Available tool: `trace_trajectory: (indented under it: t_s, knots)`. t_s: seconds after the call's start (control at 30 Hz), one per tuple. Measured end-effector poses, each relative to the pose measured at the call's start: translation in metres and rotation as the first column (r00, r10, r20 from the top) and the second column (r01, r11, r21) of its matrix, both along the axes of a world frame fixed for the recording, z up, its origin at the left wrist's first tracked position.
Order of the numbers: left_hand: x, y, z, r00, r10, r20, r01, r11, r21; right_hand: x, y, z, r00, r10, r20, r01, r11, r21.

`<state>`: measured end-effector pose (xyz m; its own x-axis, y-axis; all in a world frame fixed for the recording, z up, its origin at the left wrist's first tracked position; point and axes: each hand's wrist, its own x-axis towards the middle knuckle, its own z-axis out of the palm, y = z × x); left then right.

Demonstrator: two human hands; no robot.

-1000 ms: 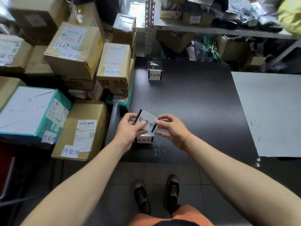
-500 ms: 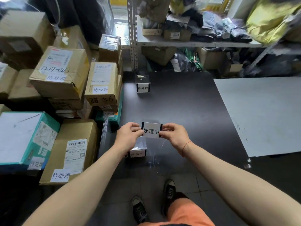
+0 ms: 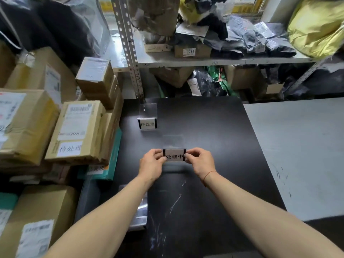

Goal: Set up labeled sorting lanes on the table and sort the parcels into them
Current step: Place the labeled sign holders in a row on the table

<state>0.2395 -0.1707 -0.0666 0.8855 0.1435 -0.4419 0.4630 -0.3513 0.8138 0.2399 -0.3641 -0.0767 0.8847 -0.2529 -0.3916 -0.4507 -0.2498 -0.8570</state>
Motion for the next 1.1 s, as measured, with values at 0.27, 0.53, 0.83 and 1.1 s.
trace_trajectory:
  t_s: [0.27,0.53,0.83,1.1]
  knots:
    - [0.075,-0.032,-0.043,0.994,0.086,-0.066,-0.097,0.977,-0.189,0.108,-0.026,-0.035,0.999,0.032,0.021,-0.029,0.995,-0.097]
    - [0.123,-0.039,-0.05,0.989,-0.011,-0.146,-0.024,0.972,-0.235,0.166,-0.036,-0.065,0.999,0.021,-0.046,-0.023,0.998,-0.054]
    - [0.14,-0.038,-0.052,0.994,-0.024,-0.111,-0.001,0.975,-0.222,0.186,-0.036,-0.066,0.999,-0.017,-0.048,0.016,1.0,-0.012]
    - [0.129,-0.029,-0.041,0.996,-0.058,-0.072,0.054,0.997,-0.062,0.172,-0.031,-0.051,0.999,-0.031,-0.015,0.032,0.999,0.038]
